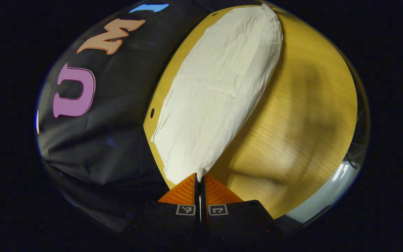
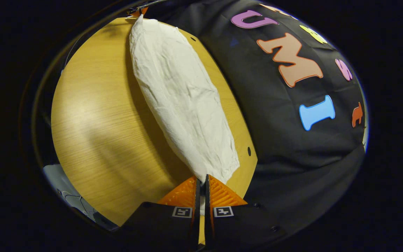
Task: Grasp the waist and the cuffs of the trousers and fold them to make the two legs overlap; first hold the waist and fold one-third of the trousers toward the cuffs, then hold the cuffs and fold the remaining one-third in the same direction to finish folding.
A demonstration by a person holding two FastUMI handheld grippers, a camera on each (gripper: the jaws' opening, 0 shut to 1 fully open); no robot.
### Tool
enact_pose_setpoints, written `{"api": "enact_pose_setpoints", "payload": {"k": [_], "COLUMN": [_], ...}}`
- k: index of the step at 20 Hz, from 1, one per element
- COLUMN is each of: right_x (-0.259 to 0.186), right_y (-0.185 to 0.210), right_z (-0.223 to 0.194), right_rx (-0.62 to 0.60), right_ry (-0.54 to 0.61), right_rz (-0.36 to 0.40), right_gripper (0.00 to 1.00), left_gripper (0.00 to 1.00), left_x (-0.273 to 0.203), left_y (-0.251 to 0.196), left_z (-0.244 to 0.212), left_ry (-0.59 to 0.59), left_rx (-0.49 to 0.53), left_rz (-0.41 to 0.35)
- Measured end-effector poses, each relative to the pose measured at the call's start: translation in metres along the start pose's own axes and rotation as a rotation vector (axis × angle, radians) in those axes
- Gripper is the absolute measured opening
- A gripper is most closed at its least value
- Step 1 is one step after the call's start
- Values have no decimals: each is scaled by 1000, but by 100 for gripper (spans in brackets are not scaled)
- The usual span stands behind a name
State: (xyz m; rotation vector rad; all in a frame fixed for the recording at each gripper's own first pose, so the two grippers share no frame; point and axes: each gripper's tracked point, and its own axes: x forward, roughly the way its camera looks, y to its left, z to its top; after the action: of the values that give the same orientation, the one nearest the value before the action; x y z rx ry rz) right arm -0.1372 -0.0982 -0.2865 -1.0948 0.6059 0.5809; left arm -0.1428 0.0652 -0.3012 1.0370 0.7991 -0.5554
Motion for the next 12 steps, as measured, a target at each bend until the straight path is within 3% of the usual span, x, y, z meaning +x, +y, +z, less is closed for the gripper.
{"api": "enact_pose_setpoints", "payload": {"k": [8, 12], "right_x": [17, 30], "right_y": [-59, -92], "right_z": [31, 51], "right_rx": [128, 173], "right_ry": [-70, -74], "right_rz": [-85, -149], "right_gripper": [8, 8], "left_gripper": [0, 0], "left_x": [-4, 9], "left_y": [67, 95], "left_z": [38, 58], "left_ry": [-3, -51], "left_rx": [-61, -113], "left_rz": [113, 133]}}
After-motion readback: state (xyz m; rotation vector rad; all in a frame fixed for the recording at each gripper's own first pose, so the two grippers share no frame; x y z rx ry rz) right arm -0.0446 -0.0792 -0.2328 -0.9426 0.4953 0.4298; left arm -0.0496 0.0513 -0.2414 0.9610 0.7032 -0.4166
